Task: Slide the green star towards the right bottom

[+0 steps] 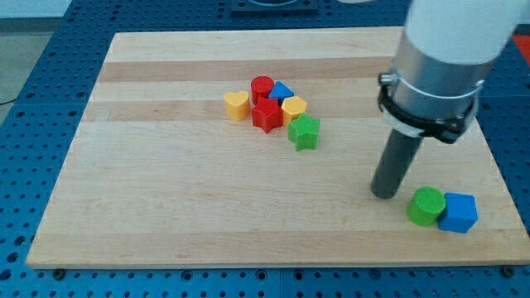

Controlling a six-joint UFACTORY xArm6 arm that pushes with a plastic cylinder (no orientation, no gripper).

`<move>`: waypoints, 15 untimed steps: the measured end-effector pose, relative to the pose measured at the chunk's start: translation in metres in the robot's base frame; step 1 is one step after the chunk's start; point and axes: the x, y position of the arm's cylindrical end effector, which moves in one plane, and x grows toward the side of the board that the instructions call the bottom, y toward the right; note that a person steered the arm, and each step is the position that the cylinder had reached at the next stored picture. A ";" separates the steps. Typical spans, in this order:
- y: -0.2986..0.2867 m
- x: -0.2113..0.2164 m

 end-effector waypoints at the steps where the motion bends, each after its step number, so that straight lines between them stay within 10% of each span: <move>1: -0.002 0.000; 5: -0.074 0.021; 7: -0.159 -0.052; 10: -0.143 -0.125; 15: -0.076 -0.054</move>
